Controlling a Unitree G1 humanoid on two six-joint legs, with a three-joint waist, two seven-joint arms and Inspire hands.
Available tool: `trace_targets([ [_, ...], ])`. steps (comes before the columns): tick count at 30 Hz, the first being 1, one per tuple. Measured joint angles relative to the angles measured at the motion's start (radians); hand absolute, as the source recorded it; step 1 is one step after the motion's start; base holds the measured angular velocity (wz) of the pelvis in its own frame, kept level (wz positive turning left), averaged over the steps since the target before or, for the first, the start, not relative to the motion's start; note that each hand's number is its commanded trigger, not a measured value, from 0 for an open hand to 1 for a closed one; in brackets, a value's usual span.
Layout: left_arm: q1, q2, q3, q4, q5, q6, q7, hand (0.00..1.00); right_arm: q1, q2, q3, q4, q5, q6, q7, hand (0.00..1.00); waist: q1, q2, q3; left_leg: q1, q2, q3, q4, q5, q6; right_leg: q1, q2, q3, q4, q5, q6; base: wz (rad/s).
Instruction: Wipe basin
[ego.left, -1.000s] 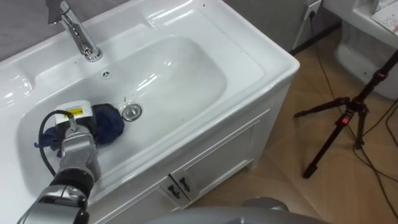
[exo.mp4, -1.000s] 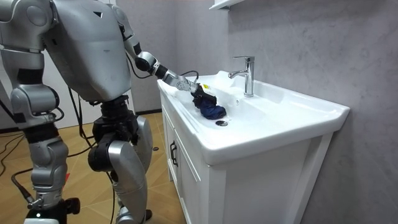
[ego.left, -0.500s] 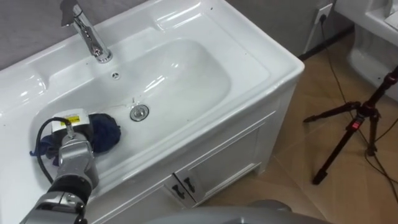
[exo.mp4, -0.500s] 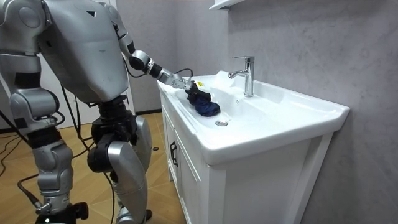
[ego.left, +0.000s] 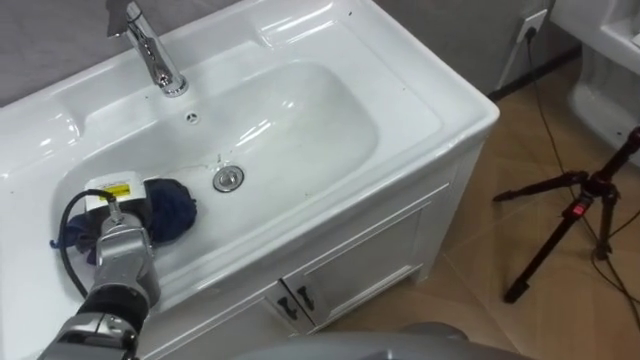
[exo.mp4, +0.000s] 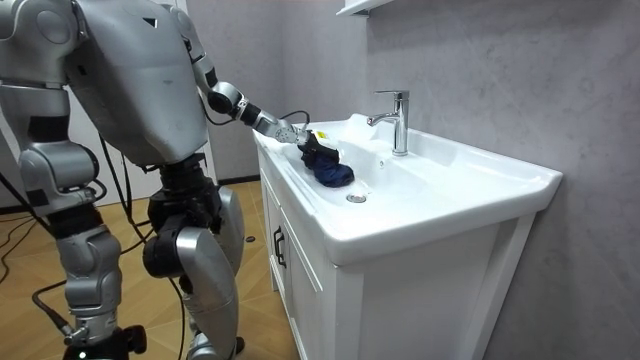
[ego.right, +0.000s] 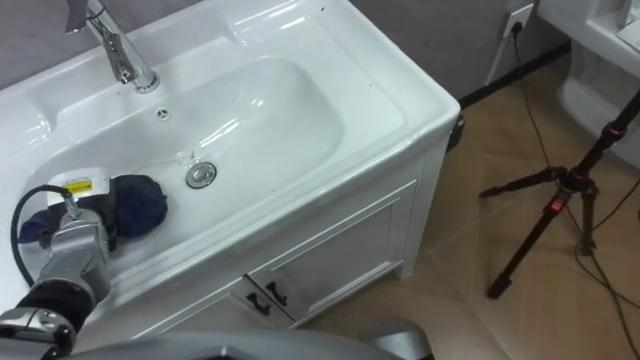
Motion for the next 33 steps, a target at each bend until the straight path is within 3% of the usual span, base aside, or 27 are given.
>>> trace_targets([
  [6,0.022,-0.003,0.002,-0.036,-0.009,0.0,0.01,1.0,0.003,0.002,-0.011,0.002,0.038,-0.005,-0.003,0.0,-0.001,-0.005,0.0019,0.002,-0.003,-0.003,0.003,0.0,0.001,0.005,-0.009,-0.015,-0.001,-0.005,0.001,0.02],
  [10,0.049,-0.002,0.003,-0.072,-0.031,0.002,0.043,1.0,0.018,0.002,-0.011,0.0,0.066,-0.022,-0.008,0.0,-0.005,-0.016,0.0078,0.009,-0.002,-0.009,-0.002,-0.001,0.0,0.007,-0.012,-0.033,0.002,-0.012,-0.002,0.08],
  [18,0.046,-0.043,0.047,-0.057,-0.219,-0.012,0.167,1.0,0.041,0.001,0.021,0.008,0.124,-0.023,0.001,0.0,-0.013,-0.025,0.0082,-0.007,-0.001,-0.022,0.02,-0.015,-0.004,-0.017,-0.012,-0.034,0.05,-0.042,-0.006,0.05],
  [20,0.008,-0.044,0.047,-0.036,-0.271,-0.027,0.181,1.0,0.038,0.001,0.033,0.007,0.159,-0.024,0.001,0.0,-0.012,-0.031,0.009,-0.027,-0.001,-0.025,0.029,-0.016,-0.003,-0.032,-0.013,-0.036,0.051,-0.04,-0.006,0.02],
  [24,-0.149,-0.042,0.07,0.099,-0.335,-0.061,0.208,1.0,-0.013,0.001,0.074,0.017,0.187,-0.034,0.01,0.0,0.001,-0.048,0.0123,-0.116,-0.005,-0.022,0.06,-0.017,0.0,-0.117,-0.02,-0.036,0.075,-0.031,-0.004,-0.05],
  [26,-0.247,-0.034,0.072,0.162,-0.393,-0.062,0.218,1.0,-0.05,0.003,0.113,0.043,0.203,-0.043,0.01,0.0,0.006,-0.061,0.0189,-0.168,-0.005,-0.015,0.092,-0.018,0.002,-0.17,-0.023,-0.033,0.097,-0.027,-0.005,-0.11],
  [28,-0.367,-0.028,0.067,0.264,-0.462,-0.065,0.257,1.0,-0.099,0.005,0.151,0.062,0.203,-0.055,0.01,0.0,0.008,-0.076,0.0314,-0.229,-0.004,-0.014,0.129,-0.018,0.002,-0.226,-0.025,-0.029,0.122,-0.023,-0.008,-0.02],
  [31,-0.467,-0.023,0.061,0.367,-0.525,-0.079,0.301,1.0,-0.149,0.005,0.158,0.101,0.206,-0.081,0.001,0.0,-0.001,-0.079,0.0356,-0.305,-0.001,-0.013,0.175,-0.018,0.002,-0.288,-0.027,-0.028,0.14,-0.018,-0.009,0.05],
  [33,-0.502,-0.016,0.053,0.399,-0.548,-0.084,0.319,1.0,-0.167,0.006,0.17,0.115,0.216,-0.091,-0.011,0.0,-0.003,-0.08,0.0367,-0.335,-0.002,-0.012,0.185,-0.016,0.005,-0.321,-0.027,-0.024,0.154,-0.016,-0.009,0.03],
])
